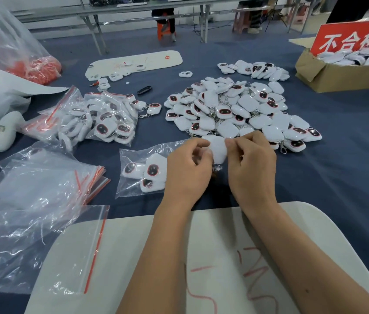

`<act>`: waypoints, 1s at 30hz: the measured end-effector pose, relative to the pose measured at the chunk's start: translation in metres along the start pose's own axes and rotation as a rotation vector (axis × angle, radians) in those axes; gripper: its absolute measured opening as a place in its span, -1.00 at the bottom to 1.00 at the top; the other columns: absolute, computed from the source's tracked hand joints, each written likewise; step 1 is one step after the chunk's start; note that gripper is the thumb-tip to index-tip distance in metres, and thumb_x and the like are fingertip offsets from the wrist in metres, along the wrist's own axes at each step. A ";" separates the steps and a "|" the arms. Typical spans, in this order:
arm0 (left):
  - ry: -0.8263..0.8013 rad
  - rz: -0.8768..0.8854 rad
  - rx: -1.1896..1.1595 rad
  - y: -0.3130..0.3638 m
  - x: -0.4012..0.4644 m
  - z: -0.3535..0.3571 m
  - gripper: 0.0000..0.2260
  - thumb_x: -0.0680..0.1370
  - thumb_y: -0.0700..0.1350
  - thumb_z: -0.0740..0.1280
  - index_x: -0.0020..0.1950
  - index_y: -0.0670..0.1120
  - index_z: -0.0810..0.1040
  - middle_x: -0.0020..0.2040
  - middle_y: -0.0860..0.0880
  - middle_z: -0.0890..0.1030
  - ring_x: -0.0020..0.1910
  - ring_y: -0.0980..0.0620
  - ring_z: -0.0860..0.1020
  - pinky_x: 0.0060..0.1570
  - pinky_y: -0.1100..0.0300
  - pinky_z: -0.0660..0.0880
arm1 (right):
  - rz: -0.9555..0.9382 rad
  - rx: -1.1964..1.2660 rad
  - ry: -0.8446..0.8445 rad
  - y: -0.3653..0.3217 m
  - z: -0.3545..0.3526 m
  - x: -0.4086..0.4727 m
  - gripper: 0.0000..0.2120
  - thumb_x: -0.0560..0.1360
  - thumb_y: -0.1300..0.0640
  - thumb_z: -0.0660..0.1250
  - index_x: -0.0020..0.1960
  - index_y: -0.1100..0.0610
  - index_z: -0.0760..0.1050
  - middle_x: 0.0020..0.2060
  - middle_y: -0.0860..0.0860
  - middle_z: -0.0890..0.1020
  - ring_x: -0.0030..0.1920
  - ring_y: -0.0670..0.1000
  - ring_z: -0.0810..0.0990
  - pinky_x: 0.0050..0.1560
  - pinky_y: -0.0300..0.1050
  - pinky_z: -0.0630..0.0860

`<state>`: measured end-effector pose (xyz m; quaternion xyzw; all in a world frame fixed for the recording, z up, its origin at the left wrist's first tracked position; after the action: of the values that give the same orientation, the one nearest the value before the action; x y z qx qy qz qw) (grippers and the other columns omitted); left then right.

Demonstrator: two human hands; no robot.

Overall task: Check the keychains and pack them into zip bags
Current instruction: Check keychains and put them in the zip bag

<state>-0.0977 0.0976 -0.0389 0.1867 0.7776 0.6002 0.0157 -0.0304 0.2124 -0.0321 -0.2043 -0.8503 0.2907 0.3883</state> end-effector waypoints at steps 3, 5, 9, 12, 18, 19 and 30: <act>-0.012 0.090 0.066 0.006 -0.002 0.002 -0.85 0.47 -0.04 0.46 0.03 0.05 0.62 -0.09 0.05 0.69 -0.19 0.03 0.63 -0.06 0.06 0.62 | 0.055 0.211 -0.059 0.005 0.000 0.003 -0.70 0.65 0.08 0.38 -0.24 0.14 0.58 -0.30 -0.02 0.56 -0.27 0.04 0.52 -0.16 -0.07 0.41; 0.038 0.055 0.012 0.007 -0.002 0.002 -0.69 0.45 -0.07 0.56 0.16 0.05 0.62 0.00 0.12 0.67 -0.25 0.10 0.59 -0.09 0.14 0.62 | 0.161 0.418 -0.136 0.007 -0.001 0.005 -0.69 0.64 0.01 0.40 -0.25 0.09 0.59 -0.37 -0.05 0.64 -0.35 0.03 0.61 -0.22 -0.03 0.55; 0.034 0.118 0.048 0.009 -0.002 0.000 -0.82 0.46 -0.03 0.54 0.03 0.04 0.65 -0.11 0.07 0.66 -0.28 -0.03 0.60 -0.13 -0.10 0.63 | 0.243 0.589 -0.185 0.009 -0.001 0.004 -0.69 0.62 -0.04 0.42 -0.28 0.01 0.62 -0.37 -0.01 0.69 -0.44 -0.06 0.60 -0.31 -0.11 0.53; -0.073 0.143 0.084 0.009 -0.003 0.001 -0.72 0.60 0.05 0.31 -0.02 -0.15 0.64 -0.20 -0.09 0.66 -0.19 -0.13 0.64 -0.09 -0.16 0.60 | 0.283 0.643 -0.220 0.012 0.000 0.006 -0.74 0.65 -0.01 0.39 -0.20 -0.01 0.67 -0.35 -0.01 0.69 -0.38 -0.01 0.64 -0.30 -0.11 0.55; -0.066 0.086 0.023 0.005 -0.001 0.002 -0.64 0.66 0.00 0.19 -0.06 -0.19 0.67 -0.24 -0.09 0.68 -0.22 -0.09 0.62 -0.11 -0.10 0.58 | 0.358 0.767 -0.265 0.013 0.003 0.008 -0.88 0.61 0.24 0.43 0.08 0.05 0.65 -0.26 -0.09 0.68 -0.31 -0.08 0.67 -0.36 -0.26 0.56; -0.066 0.060 0.024 0.004 0.000 0.002 -0.65 0.68 -0.01 0.21 -0.06 -0.20 0.67 -0.21 -0.14 0.68 -0.19 -0.13 0.61 -0.07 -0.14 0.57 | 0.371 0.767 -0.268 0.015 0.003 0.008 -0.87 0.60 0.24 0.44 0.06 0.03 0.67 -0.28 -0.09 0.67 -0.32 -0.10 0.64 -0.35 -0.26 0.55; -0.032 -0.170 -0.280 0.002 0.001 -0.005 -0.89 0.63 -0.13 0.40 -0.05 -0.03 0.71 -0.15 -0.17 0.72 -0.30 0.05 0.65 -0.24 0.03 0.62 | 0.404 0.828 -0.349 0.023 0.005 0.010 -0.91 0.58 0.22 0.46 0.01 0.11 0.75 -0.36 0.04 0.63 -0.32 -0.03 0.54 -0.30 -0.21 0.51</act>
<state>-0.0996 0.0941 -0.0357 0.1259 0.6988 0.6963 0.1048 -0.0375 0.2334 -0.0439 -0.1420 -0.6592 0.7035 0.2244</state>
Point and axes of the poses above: each hand's wrist, its own x-axis towards the middle knuckle, its own z-axis out of the palm, y = z × x, the point moved 2 cm from there along x, towards the middle knuckle
